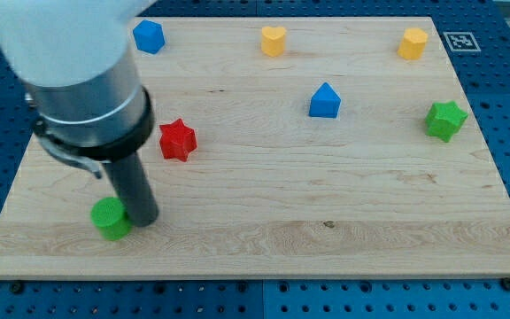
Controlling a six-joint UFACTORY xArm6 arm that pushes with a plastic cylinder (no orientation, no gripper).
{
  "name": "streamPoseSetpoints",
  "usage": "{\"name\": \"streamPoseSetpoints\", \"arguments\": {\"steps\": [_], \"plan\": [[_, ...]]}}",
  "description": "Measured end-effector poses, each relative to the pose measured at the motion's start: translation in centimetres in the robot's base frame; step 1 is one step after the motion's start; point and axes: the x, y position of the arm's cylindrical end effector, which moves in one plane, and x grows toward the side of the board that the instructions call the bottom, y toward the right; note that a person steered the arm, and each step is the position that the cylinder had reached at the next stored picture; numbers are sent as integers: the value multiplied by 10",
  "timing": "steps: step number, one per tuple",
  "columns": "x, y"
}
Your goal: Move your arm to the left of the red star
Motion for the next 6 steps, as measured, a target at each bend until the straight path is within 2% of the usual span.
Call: {"name": "streamPoseSetpoints", "arguments": {"steps": [1,2,4,5,6], "plan": [[0,-16],[-24,-16],[-76,-72],[-97,-72],[-98,-72]]}}
